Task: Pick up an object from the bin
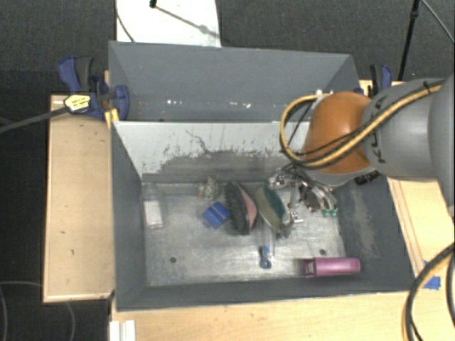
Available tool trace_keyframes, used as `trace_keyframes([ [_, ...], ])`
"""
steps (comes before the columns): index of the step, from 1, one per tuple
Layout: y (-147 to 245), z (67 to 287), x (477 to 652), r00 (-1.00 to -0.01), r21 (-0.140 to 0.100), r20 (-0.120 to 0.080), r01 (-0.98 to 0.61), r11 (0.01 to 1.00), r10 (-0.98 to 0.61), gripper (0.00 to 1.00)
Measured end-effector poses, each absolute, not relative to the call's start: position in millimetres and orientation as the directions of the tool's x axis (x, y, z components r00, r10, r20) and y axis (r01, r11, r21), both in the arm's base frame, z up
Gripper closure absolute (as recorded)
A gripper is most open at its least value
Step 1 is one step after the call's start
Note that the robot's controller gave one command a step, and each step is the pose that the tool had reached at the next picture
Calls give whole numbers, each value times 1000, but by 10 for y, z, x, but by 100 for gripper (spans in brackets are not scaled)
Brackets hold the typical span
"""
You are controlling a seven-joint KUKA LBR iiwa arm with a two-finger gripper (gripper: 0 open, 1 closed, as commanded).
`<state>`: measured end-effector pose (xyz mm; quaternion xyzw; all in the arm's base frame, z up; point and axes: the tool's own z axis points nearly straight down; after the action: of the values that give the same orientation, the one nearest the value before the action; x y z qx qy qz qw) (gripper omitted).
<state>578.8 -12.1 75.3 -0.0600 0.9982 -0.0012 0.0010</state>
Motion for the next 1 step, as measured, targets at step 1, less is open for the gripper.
trace_keyframes([
  [1,-122,782,5799,-993,-2,-7,-121,993,-121,100],
])
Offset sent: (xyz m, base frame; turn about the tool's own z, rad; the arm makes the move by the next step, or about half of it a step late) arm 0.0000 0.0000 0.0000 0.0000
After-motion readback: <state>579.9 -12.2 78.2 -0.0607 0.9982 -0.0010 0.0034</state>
